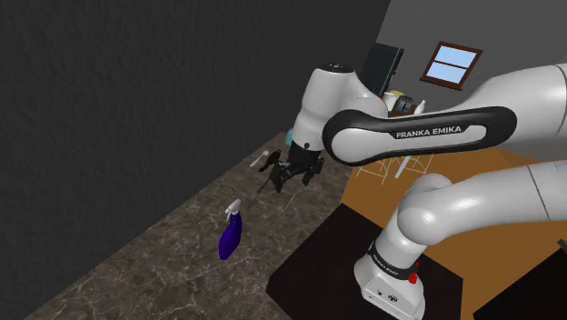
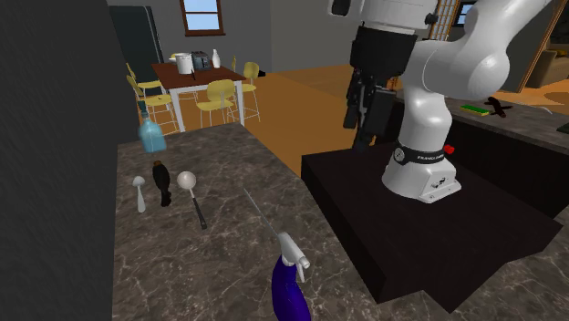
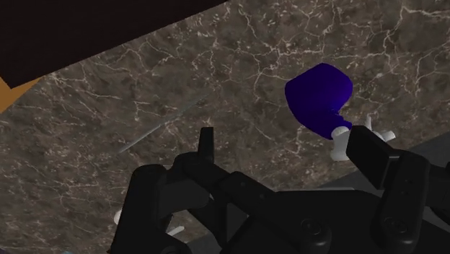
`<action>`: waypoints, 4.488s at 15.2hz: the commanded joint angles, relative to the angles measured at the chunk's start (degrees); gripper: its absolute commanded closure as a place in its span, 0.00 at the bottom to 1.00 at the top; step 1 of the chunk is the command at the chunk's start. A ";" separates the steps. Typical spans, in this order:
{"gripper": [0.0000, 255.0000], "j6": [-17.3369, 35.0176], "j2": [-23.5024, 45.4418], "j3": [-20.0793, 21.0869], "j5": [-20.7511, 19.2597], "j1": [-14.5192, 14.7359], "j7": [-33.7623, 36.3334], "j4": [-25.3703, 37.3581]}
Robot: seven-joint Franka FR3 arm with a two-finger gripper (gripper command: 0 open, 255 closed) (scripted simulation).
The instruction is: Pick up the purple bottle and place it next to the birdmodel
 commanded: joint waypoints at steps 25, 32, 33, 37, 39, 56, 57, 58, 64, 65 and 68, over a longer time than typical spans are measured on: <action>0.00 22.00 7.85 101.10 -2.22 -87.12 52.36 29.95; 0.00 24.22 5.95 103.22 -0.76 -89.30 51.35 29.91; 0.00 24.22 5.95 103.22 -0.76 -89.30 51.35 29.91; 1.00 24.20 5.95 103.22 -0.76 -89.29 51.36 29.92; 1.00 24.20 5.95 103.22 -0.76 -89.29 51.36 29.92; 1.00 18.89 12.16 96.09 -5.62 -83.60 52.86 28.84; 1.00 18.32 12.77 95.35 -6.15 -83.00 53.05 28.80; 1.00 17.75 13.39 94.60 -6.69 -82.39 53.23 28.78; 1.00 14.18 17.08 90.05 -10.05 -78.63 54.45 28.93; 1.00 13.57 17.69 89.28 -10.63 -77.98 54.67 29.00; 1.00 11.68 19.55 86.96 -12.41 -75.98 55.36 29.29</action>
